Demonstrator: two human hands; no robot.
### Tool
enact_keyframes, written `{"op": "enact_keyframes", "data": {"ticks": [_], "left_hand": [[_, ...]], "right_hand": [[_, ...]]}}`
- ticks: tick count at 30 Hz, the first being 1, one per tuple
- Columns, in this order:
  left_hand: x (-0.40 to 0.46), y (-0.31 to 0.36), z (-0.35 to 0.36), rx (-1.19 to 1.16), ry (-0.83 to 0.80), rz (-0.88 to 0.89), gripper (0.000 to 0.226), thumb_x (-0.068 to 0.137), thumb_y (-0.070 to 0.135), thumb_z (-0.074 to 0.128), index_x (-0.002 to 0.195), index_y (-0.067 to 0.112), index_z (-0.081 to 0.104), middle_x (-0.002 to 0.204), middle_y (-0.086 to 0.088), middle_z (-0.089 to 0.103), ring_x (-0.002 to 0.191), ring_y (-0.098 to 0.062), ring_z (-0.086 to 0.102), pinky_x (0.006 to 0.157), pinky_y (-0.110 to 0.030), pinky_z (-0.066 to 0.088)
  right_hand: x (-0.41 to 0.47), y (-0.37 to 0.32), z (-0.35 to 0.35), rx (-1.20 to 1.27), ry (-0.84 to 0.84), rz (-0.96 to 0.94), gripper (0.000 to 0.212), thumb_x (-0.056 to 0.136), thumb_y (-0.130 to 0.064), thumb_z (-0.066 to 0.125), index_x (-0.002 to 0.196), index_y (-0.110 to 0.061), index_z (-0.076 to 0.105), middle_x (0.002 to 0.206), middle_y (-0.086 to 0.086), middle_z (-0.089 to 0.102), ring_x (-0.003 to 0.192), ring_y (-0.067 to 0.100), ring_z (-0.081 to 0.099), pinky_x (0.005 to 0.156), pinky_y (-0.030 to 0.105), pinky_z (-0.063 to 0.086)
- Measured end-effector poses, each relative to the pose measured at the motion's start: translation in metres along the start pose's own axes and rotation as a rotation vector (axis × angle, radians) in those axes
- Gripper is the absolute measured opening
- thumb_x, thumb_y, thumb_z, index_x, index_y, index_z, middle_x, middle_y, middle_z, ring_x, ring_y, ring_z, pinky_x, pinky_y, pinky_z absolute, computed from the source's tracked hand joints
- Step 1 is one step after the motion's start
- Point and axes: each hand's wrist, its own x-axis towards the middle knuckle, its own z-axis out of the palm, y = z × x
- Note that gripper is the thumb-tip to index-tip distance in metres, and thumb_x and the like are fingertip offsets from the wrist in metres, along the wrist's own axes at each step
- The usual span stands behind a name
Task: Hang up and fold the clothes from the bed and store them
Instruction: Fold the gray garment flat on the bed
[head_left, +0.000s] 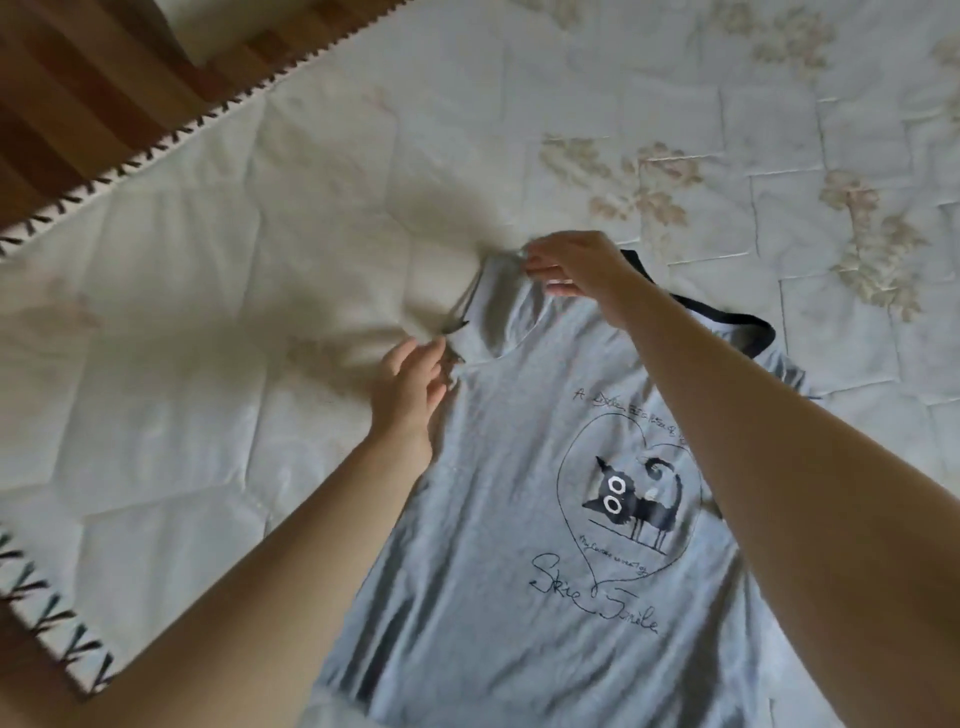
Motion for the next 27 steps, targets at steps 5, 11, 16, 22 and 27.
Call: {"op": "enact_keyframes", "data": {"ticks": [5,11,16,22,27], "left_hand": [[0.009,-0.001,0.012,0.34,-0.101,0.316,0.051,0.094,0.049,0.055,0.141,0.029,0.048,0.117,0.012,0.057,0.097,-0.005,0.058,0.084,-0.027,0.05],[0.017,-0.001,0.011,0.669,-0.117,0.453,0.043,0.072,0.074,0.055,0.067,0.032,0.063,0.079,0.003,0.058,0.076,-0.018,0.056,0.073,-0.037,0.047],[0.033,-0.015,0.002,0.711,-0.117,0.554,0.046,0.07,0.027,0.079,0.054,0.023,0.036,0.061,0.008,0.04,0.056,-0.006,0.034,0.052,-0.017,0.024],[0.039,-0.017,0.0,0.632,-0.086,0.517,0.037,0.068,0.039,0.068,0.064,0.007,0.049,0.068,-0.023,0.061,0.058,-0.023,0.052,0.057,-0.04,0.045],[0.039,-0.015,-0.001,0.655,0.006,0.519,0.026,0.084,0.014,0.069,0.071,0.015,0.047,0.059,-0.003,0.054,0.057,-0.014,0.048,0.056,-0.021,0.038]], "right_hand": [[0.036,-0.012,0.017,-0.14,-0.003,-0.045,0.025,0.092,-0.014,0.064,0.117,-0.017,0.069,0.077,-0.001,0.058,0.071,0.013,0.051,0.073,0.026,0.043],[0.051,-0.019,0.022,-0.645,-0.085,-0.177,0.052,0.092,0.01,0.035,0.119,-0.018,0.07,0.102,-0.007,0.065,0.075,0.008,0.057,0.059,0.016,0.043],[0.059,-0.015,0.021,-0.927,-0.175,-0.279,0.032,0.085,-0.008,0.065,0.112,-0.025,0.069,0.123,0.004,0.043,0.124,0.021,0.041,0.093,0.03,0.039],[0.061,-0.014,0.024,-0.987,-0.075,-0.309,0.023,0.079,-0.022,0.073,0.101,-0.02,0.07,0.118,0.004,0.05,0.109,0.022,0.049,0.089,0.034,0.043],[0.073,-0.021,0.03,-0.845,0.092,-0.249,0.014,0.081,-0.019,0.068,0.095,-0.022,0.065,0.107,0.0,0.068,0.099,0.02,0.063,0.077,0.027,0.048]]}}
